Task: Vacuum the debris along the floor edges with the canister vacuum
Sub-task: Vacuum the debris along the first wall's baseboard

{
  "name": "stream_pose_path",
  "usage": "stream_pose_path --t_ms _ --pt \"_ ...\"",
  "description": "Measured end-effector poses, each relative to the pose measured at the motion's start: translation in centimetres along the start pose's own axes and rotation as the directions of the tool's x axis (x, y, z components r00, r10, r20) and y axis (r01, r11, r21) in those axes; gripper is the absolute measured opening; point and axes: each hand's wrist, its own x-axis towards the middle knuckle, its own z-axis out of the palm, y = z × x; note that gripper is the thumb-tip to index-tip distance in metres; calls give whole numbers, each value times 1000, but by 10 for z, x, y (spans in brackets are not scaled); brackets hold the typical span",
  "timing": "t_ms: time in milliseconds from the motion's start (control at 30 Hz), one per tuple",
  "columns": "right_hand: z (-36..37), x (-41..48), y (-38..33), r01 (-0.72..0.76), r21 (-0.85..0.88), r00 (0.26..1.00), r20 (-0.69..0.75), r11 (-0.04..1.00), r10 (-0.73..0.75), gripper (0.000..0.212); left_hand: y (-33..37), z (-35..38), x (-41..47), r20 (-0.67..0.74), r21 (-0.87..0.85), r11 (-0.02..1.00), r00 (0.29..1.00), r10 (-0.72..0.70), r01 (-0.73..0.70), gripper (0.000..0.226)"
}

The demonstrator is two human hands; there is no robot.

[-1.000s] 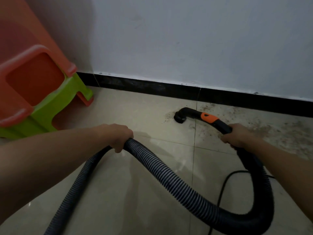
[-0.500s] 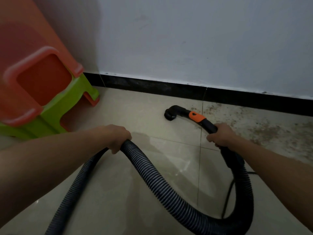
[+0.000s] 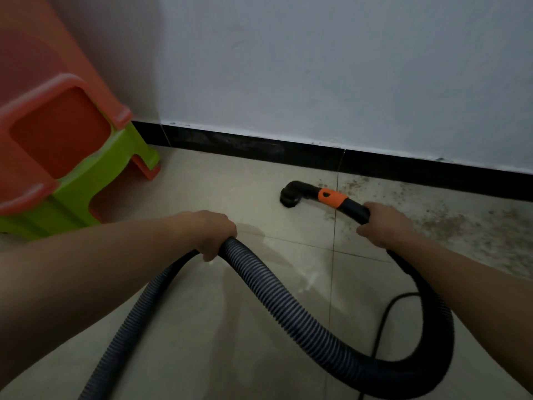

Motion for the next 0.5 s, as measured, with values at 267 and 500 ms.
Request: stream_pose_path --t_ms 267,500 --pt "-22 12 18 -131 -100 978 -174 986 113 18 -8 4 -6 -80 -76 997 997 -16 10 32" --pt "-4 13 -4 -38 -165 981 -196 986 5 17 -3 4 2 -72 -76 997 997 19 -24 31"
